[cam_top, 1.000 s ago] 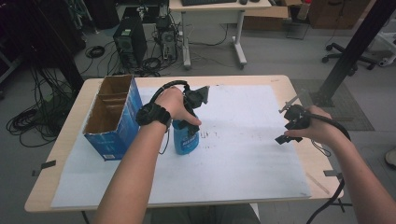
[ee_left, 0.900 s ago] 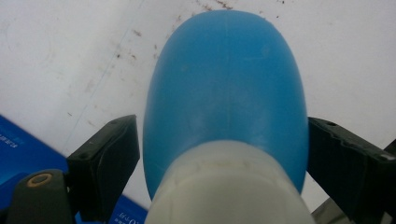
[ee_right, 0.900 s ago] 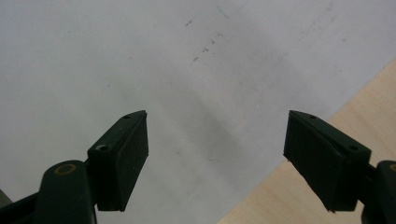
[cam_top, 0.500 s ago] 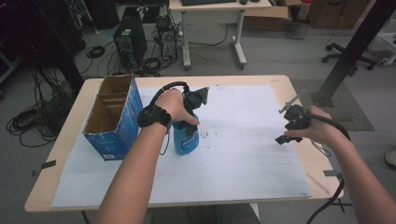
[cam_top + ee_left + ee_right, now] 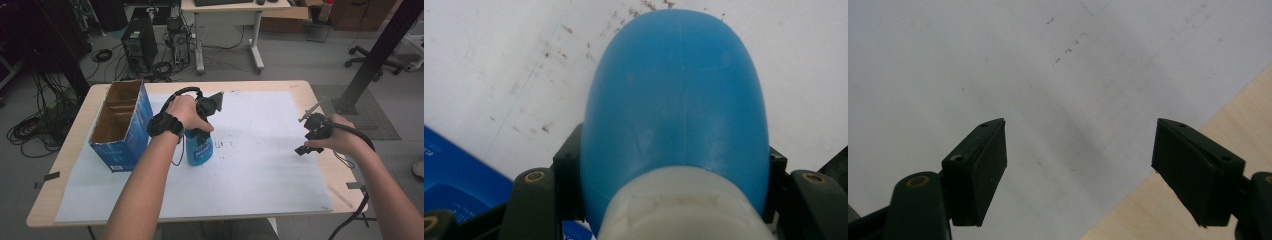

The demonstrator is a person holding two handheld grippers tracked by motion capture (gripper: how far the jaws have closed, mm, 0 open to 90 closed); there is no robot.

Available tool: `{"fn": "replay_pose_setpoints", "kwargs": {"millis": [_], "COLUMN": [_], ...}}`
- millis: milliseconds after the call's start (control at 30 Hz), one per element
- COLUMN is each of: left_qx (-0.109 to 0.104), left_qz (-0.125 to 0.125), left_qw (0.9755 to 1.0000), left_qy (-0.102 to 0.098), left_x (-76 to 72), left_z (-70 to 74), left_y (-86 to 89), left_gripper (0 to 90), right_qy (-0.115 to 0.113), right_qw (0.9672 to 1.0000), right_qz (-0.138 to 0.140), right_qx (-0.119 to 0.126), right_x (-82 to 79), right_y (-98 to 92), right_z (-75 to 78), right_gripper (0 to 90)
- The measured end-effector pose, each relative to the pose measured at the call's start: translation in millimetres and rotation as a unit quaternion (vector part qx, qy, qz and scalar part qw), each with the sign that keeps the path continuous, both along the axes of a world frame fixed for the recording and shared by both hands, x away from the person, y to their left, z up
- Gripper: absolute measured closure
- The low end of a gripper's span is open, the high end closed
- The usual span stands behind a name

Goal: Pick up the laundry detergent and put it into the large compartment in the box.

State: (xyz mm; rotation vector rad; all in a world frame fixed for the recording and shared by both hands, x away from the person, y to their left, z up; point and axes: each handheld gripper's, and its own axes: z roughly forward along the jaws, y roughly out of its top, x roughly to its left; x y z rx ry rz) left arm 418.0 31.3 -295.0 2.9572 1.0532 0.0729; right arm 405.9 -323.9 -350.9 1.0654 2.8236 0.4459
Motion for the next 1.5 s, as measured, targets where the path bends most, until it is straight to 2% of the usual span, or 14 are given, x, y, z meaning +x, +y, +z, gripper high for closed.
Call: {"fn": "replay_pose_setpoints", "kwargs": {"millis": [467,600,1067,1233,1500], "left_qx": [0.005,0.000,-0.002,-0.005,-0.010], "left_qz": [0.007,0.011,0.028,0.044,0.049], "left_qw": [0.9999,0.9999,0.9996,0.9989,0.9988], "left_qy": [0.009,0.013,0.009,0.013,0.003], "left_x": [0.8,0.6,-2.6,-2.6,-2.2], "left_z": [1.5,3.8,32.4,44.5,62.5], "left_y": [-0.3,0.5,9.1,8.1,8.5], "left_gripper": [37.9,37.7,37.7,37.8,37.8], "right_qy": [-0.001,-0.002,-0.005,-0.007,-0.007], "right_qw": [1.0000,1.0000,1.0000,1.0000,1.0000], "right_qz": [-0.001,0.000,-0.001,-0.001,0.001], "right_qx": [0.000,0.001,0.001,0.002,0.001], "right_x": [-2.2,-2.3,-2.7,-3.4,-3.4], "right_y": [-1.2,-1.4,1.4,2.5,4.8], "right_z": [2.3,2.1,8.7,11.8,16.9], "right_gripper": [22.5,22.5,22.6,22.6,22.6]}}
